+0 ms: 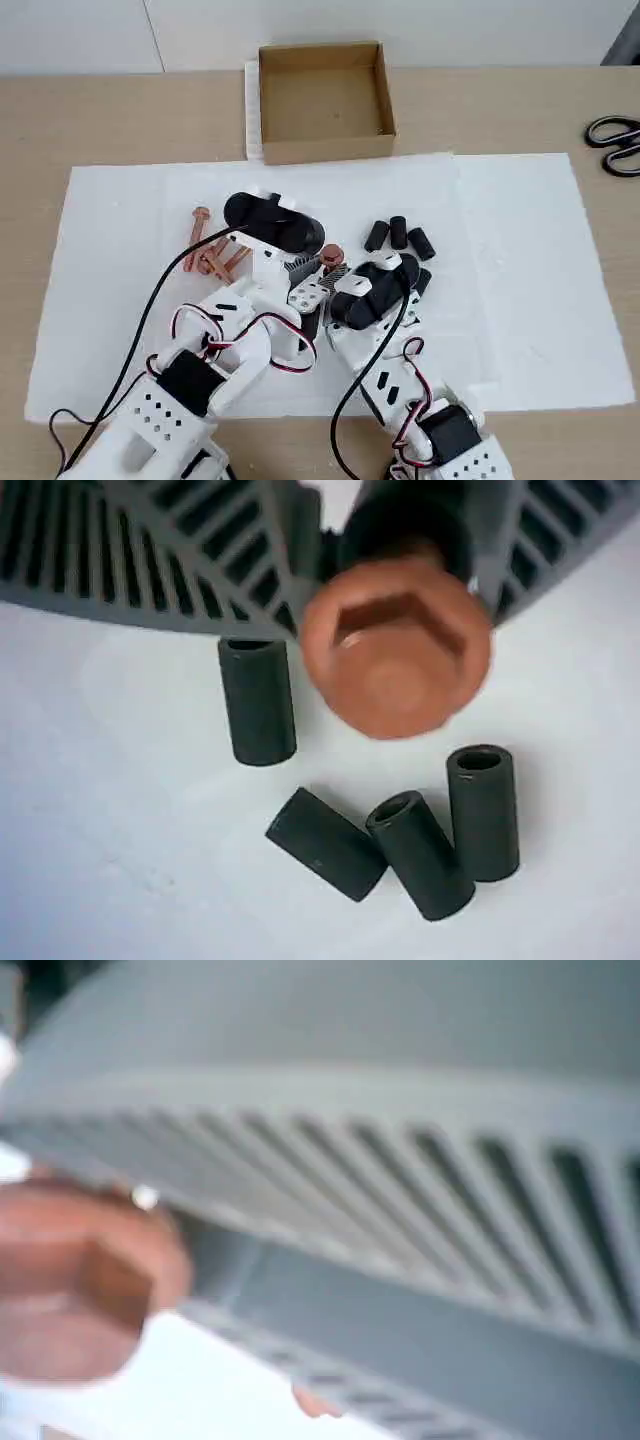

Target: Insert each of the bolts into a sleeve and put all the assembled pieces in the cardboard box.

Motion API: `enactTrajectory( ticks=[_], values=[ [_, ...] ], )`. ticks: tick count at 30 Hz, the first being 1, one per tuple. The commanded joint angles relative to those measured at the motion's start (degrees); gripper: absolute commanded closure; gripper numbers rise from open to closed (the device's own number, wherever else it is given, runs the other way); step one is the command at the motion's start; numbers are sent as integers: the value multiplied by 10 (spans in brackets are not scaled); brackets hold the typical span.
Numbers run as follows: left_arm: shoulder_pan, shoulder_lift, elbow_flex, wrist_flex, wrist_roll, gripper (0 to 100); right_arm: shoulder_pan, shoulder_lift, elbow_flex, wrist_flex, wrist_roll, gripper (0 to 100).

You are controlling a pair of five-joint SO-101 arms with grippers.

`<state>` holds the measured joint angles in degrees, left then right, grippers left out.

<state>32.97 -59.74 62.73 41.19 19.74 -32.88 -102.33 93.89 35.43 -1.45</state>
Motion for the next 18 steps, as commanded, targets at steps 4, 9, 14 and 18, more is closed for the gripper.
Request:
enactTrajectory(
  ticks=[4,9,14,18],
  values=[
    [0,-10,-58,75,54,785,-2,-11,-4,-10,-6,995],
    [-2,-6,-120,145,68,734,-2,-11,-3,-10,-6,995],
    [-37,-11,-128,160,67,744,-2,-11,-3,-10,-6,995],
    [-114,-11,-154,178,67,744,0,-11,-2,-10,-5,995]
  ],
)
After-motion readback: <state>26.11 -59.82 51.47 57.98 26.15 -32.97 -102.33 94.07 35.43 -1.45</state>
